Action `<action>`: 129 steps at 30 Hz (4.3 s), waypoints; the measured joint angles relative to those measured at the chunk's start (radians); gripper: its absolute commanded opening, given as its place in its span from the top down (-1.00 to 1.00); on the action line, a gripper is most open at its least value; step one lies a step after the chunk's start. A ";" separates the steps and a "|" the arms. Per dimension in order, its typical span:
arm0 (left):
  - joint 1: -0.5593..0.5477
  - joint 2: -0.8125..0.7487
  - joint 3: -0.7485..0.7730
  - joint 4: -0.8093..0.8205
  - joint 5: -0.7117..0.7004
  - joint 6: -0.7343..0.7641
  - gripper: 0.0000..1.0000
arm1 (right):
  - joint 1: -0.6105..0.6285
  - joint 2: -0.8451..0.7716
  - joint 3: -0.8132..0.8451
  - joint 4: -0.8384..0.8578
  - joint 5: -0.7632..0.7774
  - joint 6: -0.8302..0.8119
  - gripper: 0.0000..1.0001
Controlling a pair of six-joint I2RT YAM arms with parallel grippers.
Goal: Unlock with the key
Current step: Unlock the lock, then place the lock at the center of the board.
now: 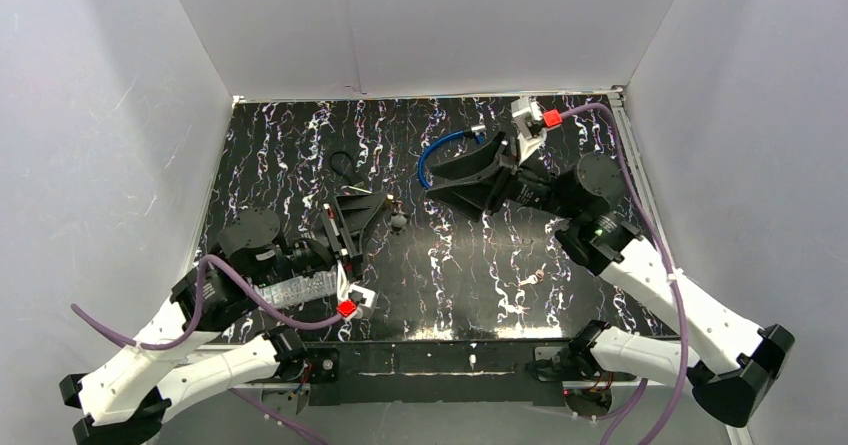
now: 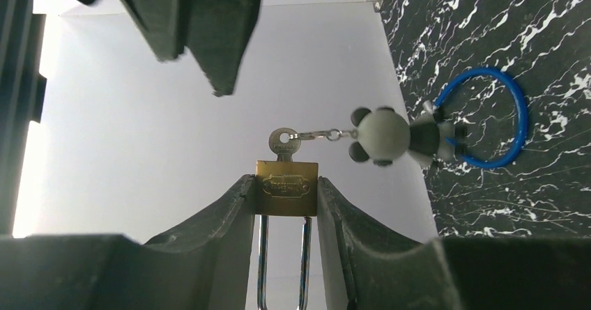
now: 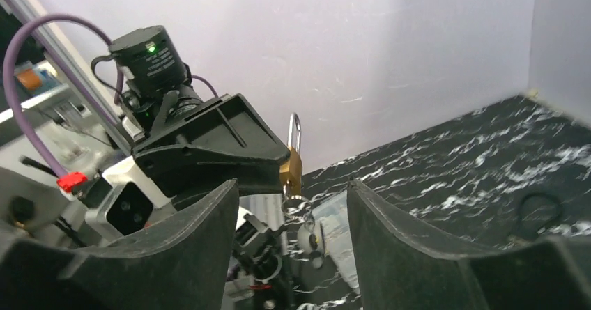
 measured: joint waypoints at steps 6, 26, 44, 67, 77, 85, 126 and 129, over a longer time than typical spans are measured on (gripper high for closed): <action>0.000 0.003 0.010 -0.042 0.009 -0.041 1.00 | 0.043 0.036 0.131 -0.152 -0.048 -0.226 -0.44; 0.000 0.030 0.025 -0.055 0.012 -0.044 1.00 | 0.188 0.186 0.217 -0.349 0.014 -0.463 0.00; 0.000 0.037 0.049 -0.059 -0.013 -0.049 -0.96 | 0.197 0.205 0.219 -0.333 0.081 -0.423 0.97; 0.000 0.184 0.429 -0.340 -0.015 -0.468 0.20 | 0.172 0.102 0.188 -0.473 0.083 -0.501 0.97; 0.000 0.339 0.501 -0.541 -0.003 -0.624 0.04 | 0.172 0.096 0.192 -0.530 0.051 -0.538 0.97; 0.000 0.345 0.502 -0.559 0.005 -0.635 0.68 | 0.173 0.096 0.204 -0.565 0.025 -0.551 0.97; 0.000 0.117 0.001 -0.038 -0.195 -0.008 0.10 | -0.282 0.164 -0.209 0.140 -0.070 0.530 0.97; 0.000 0.177 0.100 -0.122 -0.230 -0.131 0.09 | -0.357 0.205 -0.213 0.106 -0.072 0.523 0.97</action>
